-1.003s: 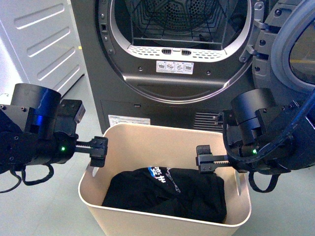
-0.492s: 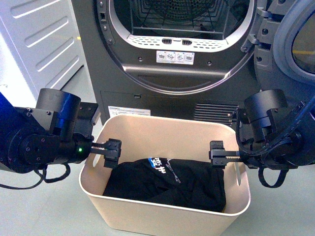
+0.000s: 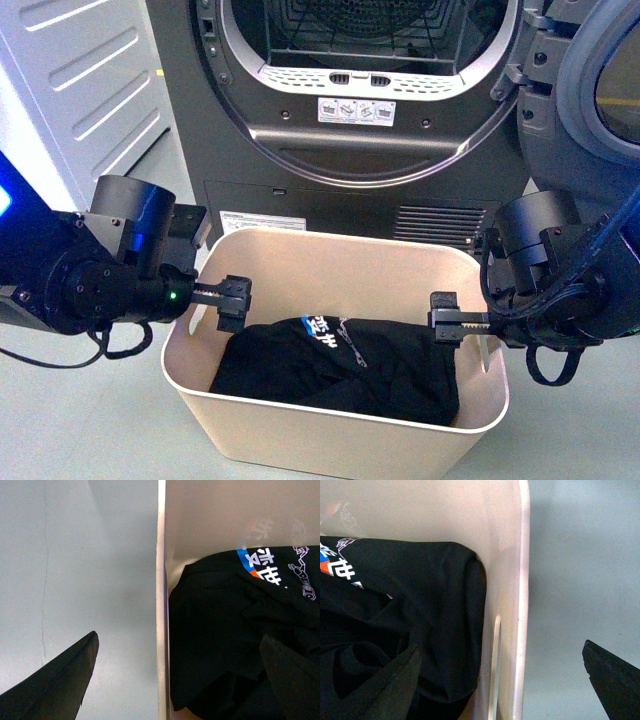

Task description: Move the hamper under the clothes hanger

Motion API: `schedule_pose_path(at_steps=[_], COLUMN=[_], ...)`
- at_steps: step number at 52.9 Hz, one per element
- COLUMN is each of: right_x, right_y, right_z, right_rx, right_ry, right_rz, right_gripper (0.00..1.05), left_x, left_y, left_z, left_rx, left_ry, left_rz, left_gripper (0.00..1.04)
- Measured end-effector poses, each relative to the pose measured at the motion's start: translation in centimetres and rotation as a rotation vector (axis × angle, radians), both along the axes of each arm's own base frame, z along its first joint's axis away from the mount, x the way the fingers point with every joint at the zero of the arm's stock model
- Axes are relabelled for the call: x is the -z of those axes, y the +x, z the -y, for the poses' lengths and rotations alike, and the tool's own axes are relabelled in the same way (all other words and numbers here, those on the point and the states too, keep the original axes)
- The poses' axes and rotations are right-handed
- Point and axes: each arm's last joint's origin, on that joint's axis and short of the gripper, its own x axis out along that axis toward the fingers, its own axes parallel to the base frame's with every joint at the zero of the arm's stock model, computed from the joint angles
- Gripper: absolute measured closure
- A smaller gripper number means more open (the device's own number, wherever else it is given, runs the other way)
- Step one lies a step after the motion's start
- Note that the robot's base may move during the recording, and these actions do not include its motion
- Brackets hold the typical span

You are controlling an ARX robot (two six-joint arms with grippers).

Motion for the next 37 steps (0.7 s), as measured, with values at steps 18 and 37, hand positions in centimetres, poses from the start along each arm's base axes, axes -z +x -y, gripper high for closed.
schedule_pose_path(at_steps=[18, 37], right_x=[0.8, 1.0], right_y=[0.0, -0.2], right_z=[-0.1, -0.3], right_rx=[0.011, 0.012], right_ry=[-0.014, -0.018], right_rz=[-0.021, -0.025], right_gripper=[0.08, 0.32], left_x=[0.2, 0.7], left_y=[0.4, 0.3], left_z=[0.3, 0.6], left_rx=[-0.001, -0.032], left_ry=[-0.003, 0.018], left_rz=[0.0, 0.01], left_gripper=[0.07, 0.17])
